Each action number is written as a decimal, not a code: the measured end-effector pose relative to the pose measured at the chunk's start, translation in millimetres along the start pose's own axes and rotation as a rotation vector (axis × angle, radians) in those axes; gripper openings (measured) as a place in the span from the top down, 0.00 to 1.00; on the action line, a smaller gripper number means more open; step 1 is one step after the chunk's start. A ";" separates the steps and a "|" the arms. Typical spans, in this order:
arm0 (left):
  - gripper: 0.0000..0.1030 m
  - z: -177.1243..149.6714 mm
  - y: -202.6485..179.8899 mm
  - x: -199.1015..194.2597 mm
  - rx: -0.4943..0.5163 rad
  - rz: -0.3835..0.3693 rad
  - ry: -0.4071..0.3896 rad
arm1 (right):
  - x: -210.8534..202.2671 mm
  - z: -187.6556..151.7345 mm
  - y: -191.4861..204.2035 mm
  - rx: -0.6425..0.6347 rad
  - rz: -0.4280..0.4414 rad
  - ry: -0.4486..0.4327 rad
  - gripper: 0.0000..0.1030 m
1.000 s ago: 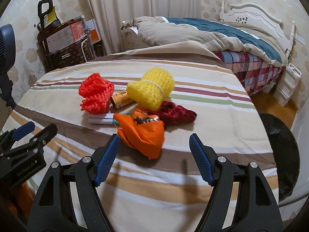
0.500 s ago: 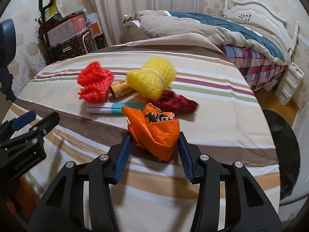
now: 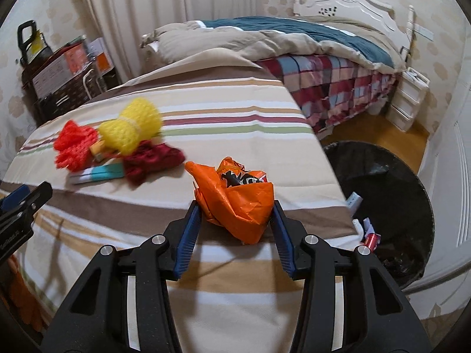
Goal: Collect trash
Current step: 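Grasp the red mesh net with the left gripper while the right holds the orange bag, then carry the red mesh net and orange bag over the black bin with both grippers, then open both grippers to drop the mesh net and orange bag into the bin, then move both open grippers back over the remaining trash on the table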
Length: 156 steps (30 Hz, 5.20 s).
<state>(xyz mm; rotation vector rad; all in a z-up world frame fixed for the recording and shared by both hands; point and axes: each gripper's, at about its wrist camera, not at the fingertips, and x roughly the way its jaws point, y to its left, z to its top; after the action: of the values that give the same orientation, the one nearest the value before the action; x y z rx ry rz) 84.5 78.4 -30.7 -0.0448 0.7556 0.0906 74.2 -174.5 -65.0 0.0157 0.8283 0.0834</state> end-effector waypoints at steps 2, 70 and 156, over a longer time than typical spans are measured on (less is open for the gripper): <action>0.25 1.6 -3.2 1.2 0.003 -0.003 -0.003 | 4.8 3.3 -3.9 0.012 0.017 0.007 0.55; 0.65 8.1 -31.6 -12.6 0.002 -0.162 -0.007 | -8.3 1.7 -8.4 0.016 0.022 -0.025 0.63; 0.26 -0.1 -224.2 -3.9 0.276 -0.276 -0.031 | -31.7 -21.1 -188.9 0.292 -0.235 -0.108 0.35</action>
<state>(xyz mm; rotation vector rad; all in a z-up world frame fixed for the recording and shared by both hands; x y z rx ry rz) 103.6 -145.0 -26.3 0.1147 0.7189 -0.2749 50.1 -365.7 -64.7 0.1959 0.7231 -0.2580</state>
